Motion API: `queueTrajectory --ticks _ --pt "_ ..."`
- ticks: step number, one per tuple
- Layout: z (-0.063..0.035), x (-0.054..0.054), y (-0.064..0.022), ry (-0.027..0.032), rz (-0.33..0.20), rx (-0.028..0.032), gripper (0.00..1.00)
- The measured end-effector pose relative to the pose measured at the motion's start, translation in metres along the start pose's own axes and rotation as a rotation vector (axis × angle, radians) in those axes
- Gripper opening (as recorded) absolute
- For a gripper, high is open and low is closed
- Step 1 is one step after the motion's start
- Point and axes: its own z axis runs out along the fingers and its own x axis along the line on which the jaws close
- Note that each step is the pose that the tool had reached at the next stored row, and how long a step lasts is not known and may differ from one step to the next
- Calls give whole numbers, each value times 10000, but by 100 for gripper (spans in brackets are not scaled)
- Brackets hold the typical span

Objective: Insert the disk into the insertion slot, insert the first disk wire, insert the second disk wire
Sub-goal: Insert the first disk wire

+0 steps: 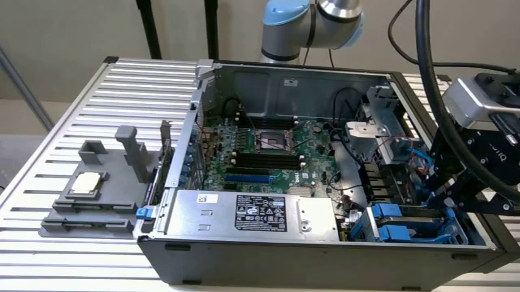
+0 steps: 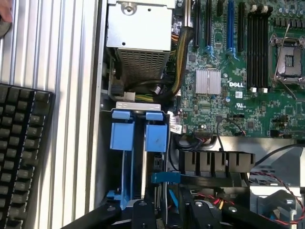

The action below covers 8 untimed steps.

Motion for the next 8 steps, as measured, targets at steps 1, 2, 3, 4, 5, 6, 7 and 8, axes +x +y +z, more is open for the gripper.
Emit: queueTrajectory --ticks 1,2,3,4,5,6,7,8 --pt "-1 21 -8 -17 2 -35 33" --pt "-3 37 -24 -37 3 -62 33" --pt "-6 51 -44 -63 2 -84 33" --pt "-7 61 -66 -90 2 -103 33" --pt "-10 70 -88 -117 1 -117 33" --pt "-11 78 -109 -141 0 -133 33" --pt "-11 85 -126 -165 0 -146 33" --pt "-8 94 -139 -183 -1 -162 33"
